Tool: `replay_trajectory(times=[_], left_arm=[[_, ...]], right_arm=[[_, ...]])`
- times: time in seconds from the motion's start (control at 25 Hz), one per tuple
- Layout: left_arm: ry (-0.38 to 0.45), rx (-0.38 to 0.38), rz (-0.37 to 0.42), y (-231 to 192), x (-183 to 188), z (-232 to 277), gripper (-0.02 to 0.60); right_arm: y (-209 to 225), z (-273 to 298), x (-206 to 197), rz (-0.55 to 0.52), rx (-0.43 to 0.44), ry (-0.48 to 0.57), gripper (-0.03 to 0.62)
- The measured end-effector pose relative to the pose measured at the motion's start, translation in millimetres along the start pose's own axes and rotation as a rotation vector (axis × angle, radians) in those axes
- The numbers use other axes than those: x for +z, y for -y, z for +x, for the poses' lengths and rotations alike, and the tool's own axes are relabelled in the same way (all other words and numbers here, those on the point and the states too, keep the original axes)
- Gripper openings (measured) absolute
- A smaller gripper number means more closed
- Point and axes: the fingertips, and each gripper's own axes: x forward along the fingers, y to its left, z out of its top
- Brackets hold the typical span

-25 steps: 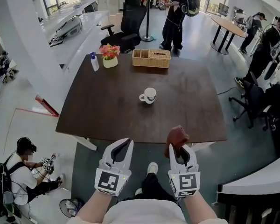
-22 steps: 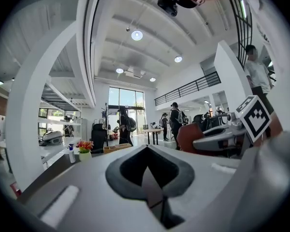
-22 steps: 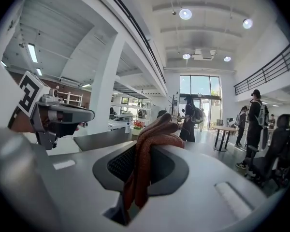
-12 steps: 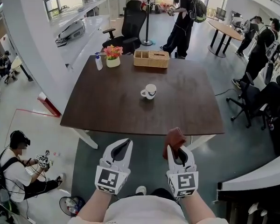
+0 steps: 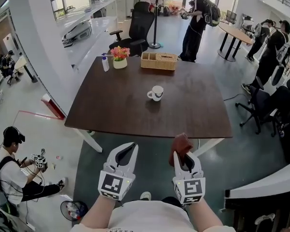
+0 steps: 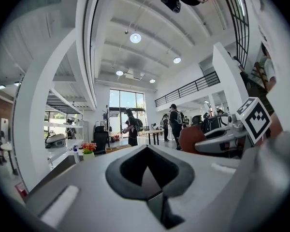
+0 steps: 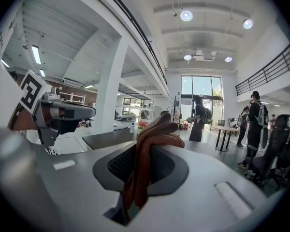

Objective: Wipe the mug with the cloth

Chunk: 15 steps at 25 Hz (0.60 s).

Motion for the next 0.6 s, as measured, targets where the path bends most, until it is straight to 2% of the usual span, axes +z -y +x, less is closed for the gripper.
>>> replay_trajectory(times=[0.6], left_arm=[[-0.005, 0.012, -0.005, 2.3, 0.4, -3.2, 0.000]], right_arm=[[-1.6, -6.1, 1.8, -0.013, 0.012, -0.002, 0.078]])
